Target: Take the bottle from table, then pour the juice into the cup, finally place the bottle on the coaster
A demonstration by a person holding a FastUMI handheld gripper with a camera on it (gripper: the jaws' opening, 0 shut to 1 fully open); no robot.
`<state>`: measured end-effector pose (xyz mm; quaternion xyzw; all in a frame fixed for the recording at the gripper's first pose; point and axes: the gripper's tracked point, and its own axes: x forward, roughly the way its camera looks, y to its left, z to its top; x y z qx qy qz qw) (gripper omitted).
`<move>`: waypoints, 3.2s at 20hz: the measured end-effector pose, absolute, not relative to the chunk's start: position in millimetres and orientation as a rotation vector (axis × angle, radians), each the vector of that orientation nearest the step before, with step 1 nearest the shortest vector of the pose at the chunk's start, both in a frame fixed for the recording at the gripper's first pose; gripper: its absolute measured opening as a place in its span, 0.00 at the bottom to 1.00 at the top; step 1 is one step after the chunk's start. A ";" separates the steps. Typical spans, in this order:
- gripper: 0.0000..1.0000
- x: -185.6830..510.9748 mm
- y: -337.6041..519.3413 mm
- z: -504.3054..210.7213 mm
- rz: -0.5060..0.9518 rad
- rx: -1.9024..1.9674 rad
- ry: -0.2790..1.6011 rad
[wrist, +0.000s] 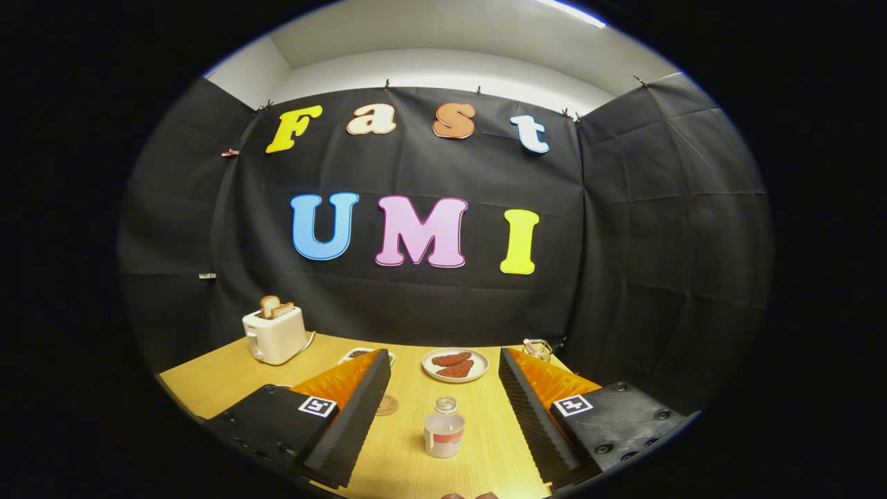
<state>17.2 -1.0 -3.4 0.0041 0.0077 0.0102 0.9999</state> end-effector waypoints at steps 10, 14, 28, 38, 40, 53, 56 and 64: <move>0.97 33.8 4.5 -19.2 0.107 0.015 0.008; 0.97 45.5 -0.7 -40.0 0.124 0.029 0.004; 0.97 92.2 -5.6 -127.3 0.169 0.035 0.096; 0.97 109.9 1.8 -191.0 0.184 0.002 0.149; 0.97 112.1 1.8 -200.9 0.179 0.022 0.158; 0.98 127.0 15.0 -244.0 0.175 0.061 0.204; 0.93 129.0 13.7 -241.5 0.162 0.044 0.187; 0.76 129.7 20.0 -243.4 0.204 -0.008 0.236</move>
